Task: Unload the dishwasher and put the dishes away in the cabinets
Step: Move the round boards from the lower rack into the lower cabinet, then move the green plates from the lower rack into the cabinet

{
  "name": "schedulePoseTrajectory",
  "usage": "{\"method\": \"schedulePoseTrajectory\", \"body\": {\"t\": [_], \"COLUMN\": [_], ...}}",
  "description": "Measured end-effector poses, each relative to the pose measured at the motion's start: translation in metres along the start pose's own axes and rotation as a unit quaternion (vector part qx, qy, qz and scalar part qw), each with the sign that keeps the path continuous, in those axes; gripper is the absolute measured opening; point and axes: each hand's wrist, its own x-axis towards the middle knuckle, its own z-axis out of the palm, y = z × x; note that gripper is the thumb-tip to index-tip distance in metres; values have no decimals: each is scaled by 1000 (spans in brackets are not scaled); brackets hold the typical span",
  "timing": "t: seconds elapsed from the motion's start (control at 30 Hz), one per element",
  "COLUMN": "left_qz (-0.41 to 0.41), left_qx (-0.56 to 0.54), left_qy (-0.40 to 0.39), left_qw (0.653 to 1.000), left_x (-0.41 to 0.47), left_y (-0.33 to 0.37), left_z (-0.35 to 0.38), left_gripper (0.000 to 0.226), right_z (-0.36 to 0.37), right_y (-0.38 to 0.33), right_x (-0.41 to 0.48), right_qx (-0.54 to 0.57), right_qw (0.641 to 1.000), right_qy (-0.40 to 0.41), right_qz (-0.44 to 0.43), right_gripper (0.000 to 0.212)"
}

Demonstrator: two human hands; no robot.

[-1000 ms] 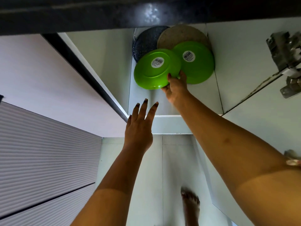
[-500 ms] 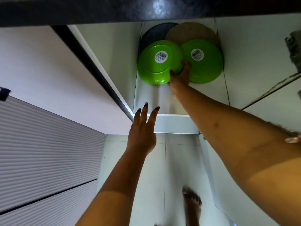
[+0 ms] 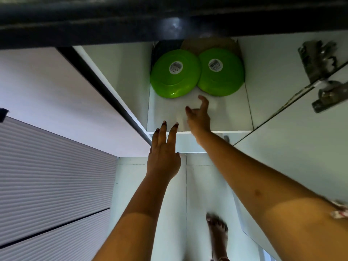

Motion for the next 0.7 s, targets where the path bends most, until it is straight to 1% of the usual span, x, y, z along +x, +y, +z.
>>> {"method": "schedulePoseTrajectory", "body": {"t": [0.07,0.13,0.23,0.33,0.43,0.53,0.6,0.7], "left_qz": [-1,-1,7,40,55,59,69,85], "left_qx": [-7,-15,-32,-42,-42,-3,44,83], "left_qy": [-13,-28,-44,-50,-107,-162,-196,-253], "left_qw": [1000,999,999,997,992,985,977,960], "left_x": [-9,-20,-40,-64,-85,-100,-108,-124], "left_y": [6,17,34,48,64,82,97,119], "left_z": [2,3,10,23,38,52,63,85], "left_gripper": [81,78,75,75,74,74,72,67], "right_z": [-13,-27,-51,-79,-111,-143,-166,-195], "right_y": [3,7,14,24,39,56,68,90], "right_x": [-20,-36,-59,-89,-124,-153,-171,-195], "right_qx": [-47,-57,-53,-46,-55,-72,-98,-162], "right_qw": [998,998,997,996,992,987,981,955], "right_qy": [-27,-37,-21,-14,-22,-51,-75,-142], "right_qz": [-13,-2,42,71,110,134,151,203], "right_gripper": [56,55,53,49,47,46,42,42]}}
